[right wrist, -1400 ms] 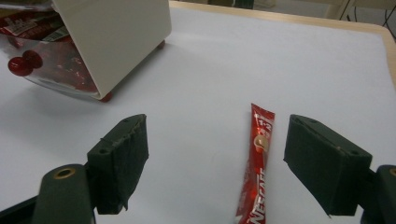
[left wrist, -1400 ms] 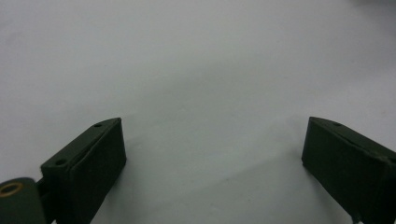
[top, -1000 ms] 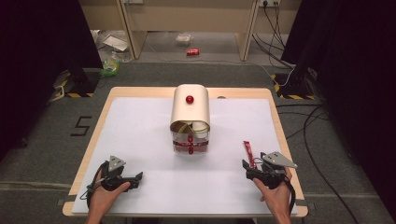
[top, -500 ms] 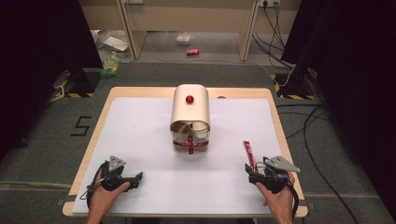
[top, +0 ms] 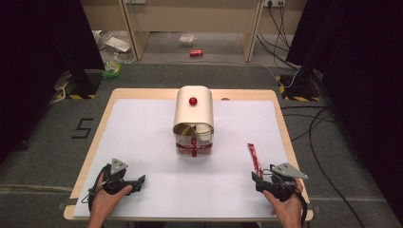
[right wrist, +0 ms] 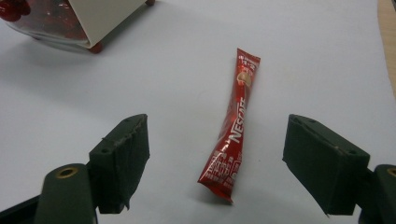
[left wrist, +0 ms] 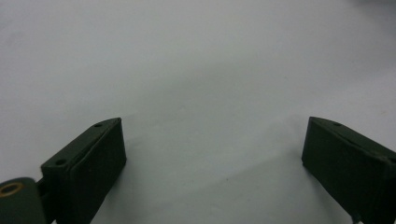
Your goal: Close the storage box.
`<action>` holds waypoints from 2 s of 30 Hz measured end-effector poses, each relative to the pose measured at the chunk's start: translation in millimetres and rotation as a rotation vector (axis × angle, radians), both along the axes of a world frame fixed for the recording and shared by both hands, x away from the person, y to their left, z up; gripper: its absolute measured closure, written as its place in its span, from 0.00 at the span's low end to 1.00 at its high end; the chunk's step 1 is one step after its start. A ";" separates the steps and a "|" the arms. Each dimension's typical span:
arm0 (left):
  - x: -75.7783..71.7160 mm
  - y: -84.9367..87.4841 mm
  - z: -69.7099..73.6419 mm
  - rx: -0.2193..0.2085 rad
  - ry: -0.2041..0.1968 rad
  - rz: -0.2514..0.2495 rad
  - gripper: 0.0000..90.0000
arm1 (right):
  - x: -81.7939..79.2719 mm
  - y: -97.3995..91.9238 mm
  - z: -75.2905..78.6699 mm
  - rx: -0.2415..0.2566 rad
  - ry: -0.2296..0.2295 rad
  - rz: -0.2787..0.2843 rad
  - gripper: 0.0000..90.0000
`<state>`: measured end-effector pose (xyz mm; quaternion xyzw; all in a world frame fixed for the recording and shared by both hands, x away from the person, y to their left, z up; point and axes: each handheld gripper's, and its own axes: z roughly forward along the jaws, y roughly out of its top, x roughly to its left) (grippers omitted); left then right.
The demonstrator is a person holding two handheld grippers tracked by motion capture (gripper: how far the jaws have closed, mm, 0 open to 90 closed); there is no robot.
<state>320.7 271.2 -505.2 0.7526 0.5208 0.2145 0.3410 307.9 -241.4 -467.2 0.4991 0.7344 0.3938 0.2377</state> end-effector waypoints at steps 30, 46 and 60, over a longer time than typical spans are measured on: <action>-0.1 -0.1 0.0 0.001 0.000 0.000 0.06 | -23.8 -17.7 -11.2 -0.059 0.098 0.031 0.19; -0.1 -0.1 0.0 0.001 -0.001 0.000 0.06 | -38.1 -16.6 -18.7 -0.138 0.152 0.067 0.20; -0.1 -0.1 0.0 0.001 -0.001 0.000 0.06 | -50.0 -17.3 -22.1 -0.133 0.168 0.068 0.21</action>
